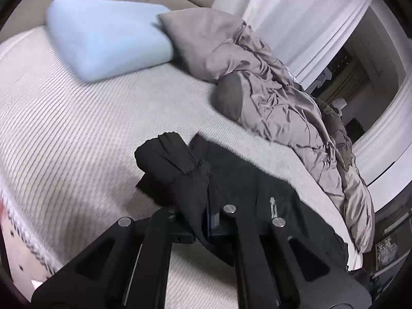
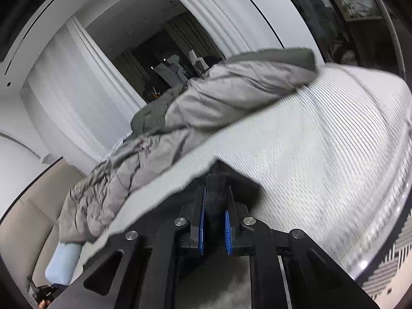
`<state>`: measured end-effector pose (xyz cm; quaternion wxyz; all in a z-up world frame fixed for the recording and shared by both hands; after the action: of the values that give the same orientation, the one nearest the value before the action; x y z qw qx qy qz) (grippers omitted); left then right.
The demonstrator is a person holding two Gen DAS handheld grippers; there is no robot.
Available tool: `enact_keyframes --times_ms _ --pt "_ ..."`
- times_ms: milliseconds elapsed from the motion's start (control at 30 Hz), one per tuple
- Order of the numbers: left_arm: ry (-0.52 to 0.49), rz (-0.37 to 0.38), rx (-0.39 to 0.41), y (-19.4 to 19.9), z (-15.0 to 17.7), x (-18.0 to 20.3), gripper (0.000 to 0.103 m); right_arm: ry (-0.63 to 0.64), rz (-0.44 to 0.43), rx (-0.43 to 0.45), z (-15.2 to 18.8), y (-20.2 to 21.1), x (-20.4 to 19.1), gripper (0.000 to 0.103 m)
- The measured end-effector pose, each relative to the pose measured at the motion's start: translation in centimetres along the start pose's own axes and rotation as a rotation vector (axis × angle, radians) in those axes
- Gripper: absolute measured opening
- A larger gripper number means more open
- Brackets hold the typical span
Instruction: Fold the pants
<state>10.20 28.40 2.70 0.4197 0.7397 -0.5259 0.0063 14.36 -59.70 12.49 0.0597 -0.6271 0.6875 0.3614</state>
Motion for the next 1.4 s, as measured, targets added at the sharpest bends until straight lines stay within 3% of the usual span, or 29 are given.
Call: enact_keyframes --times_ms 100,133,167,200,233,267,300,367,433,467,600,700,800,833,900,967,1033,1067,1133,1233,1367,1400 --pt "-0.018 -0.018 -0.039 -4.7 -4.5 2.6 0.004 0.029 0.057 0.003 -3.4 -5.5 -3.3 0.013" --pt "-0.016 -0.035 -0.077 -7.2 -5.9 3.3 0.008 0.041 0.096 0.007 -4.4 -7.8 -4.3 0.025" --pt "-0.003 -0.051 -0.091 -9.4 -7.3 3.7 0.027 0.074 0.147 -0.003 -5.3 -10.7 -5.3 0.036" --pt "0.004 -0.093 -0.109 -11.4 -8.4 3.6 0.044 0.095 0.179 0.008 -6.1 -13.2 -6.0 0.058" --pt "0.017 -0.156 -0.111 -13.1 -9.5 3.1 0.068 0.110 0.214 0.022 -6.6 -14.8 -6.3 0.064" --pt "0.030 -0.189 -0.091 -13.8 -10.3 2.7 0.070 0.130 0.270 0.019 -6.7 -16.4 -6.4 0.064" --pt "0.037 -0.205 -0.090 -14.3 -10.8 2.3 0.070 0.136 0.296 0.002 -6.6 -17.4 -6.5 0.064" --pt "0.037 -0.196 -0.114 -14.8 -11.0 1.9 0.070 0.126 0.255 -0.022 -5.2 -17.8 -6.8 0.065" --pt "0.012 -0.208 -0.117 -14.2 -10.4 1.4 0.070 0.187 0.241 -0.022 -3.4 -17.2 -7.5 0.077" --pt "-0.002 -0.201 -0.126 -14.0 -9.7 1.3 0.070 0.221 0.234 -0.021 -2.4 -16.5 -7.7 0.078" --pt "-0.003 -0.086 -0.183 -13.7 -5.2 1.7 0.070 0.260 0.168 -0.048 1.8 -14.3 -8.6 0.086" --pt "0.059 -0.029 -0.280 -15.1 -0.9 1.3 0.056 0.226 0.125 -0.063 4.3 -13.3 -9.3 0.087" --pt "0.096 -0.086 -0.325 -16.6 2.1 -0.2 0.053 0.251 0.106 -0.110 6.5 -12.4 -10.2 0.087" --pt "0.096 -0.074 -0.334 -17.2 2.2 -0.1 0.051 0.255 0.108 -0.106 6.9 -12.0 -10.3 0.087" --pt "0.092 -0.070 -0.303 -17.3 1.5 0.1 0.043 0.238 0.096 -0.105 8.0 -11.1 -10.4 0.089" --pt "0.078 -0.045 -0.277 -17.9 1.0 0.9 0.024 0.216 0.085 -0.121 8.9 -11.0 -10.3 0.089" --pt "0.088 -0.040 -0.235 -17.9 0.2 1.1 0.018 0.189 0.056 -0.128 9.9 -11.0 -10.1 0.089" --pt "0.080 -0.043 -0.192 -17.3 -0.5 1.1 0.017 0.187 0.048 -0.127 10.2 -10.8 -10.0 0.089" --pt "0.013 -0.122 -0.128 -16.8 -2.4 0.6 0.018 0.226 0.050 -0.125 10.7 -10.4 -9.4 0.089" --pt "0.015 -0.236 -0.158 -17.7 -3.6 -2.0 0.027 0.263 0.101 -0.121 10.6 -10.2 -8.0 0.089" --pt "0.091 -0.251 -0.141 -16.2 -3.7 -2.8 0.044 0.214 0.098 -0.120 9.7 -9.8 -6.3 0.089" --pt "0.096 -0.265 -0.122 -15.4 -4.0 -2.5 0.044 0.199 0.098 -0.118 9.5 -9.7 -6.0 0.089"
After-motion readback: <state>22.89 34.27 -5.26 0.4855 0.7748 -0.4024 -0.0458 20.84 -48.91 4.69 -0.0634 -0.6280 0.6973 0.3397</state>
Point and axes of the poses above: each gripper's, at about its wrist camera, not at the fingertips, and y roughly against the way its jaws point, x to its right, z to its underside, the point moved 7 cm from there along -y, roughly the way its jaws point, and after that the axes turned 5 degrees about -y, right-handed, at the moved point
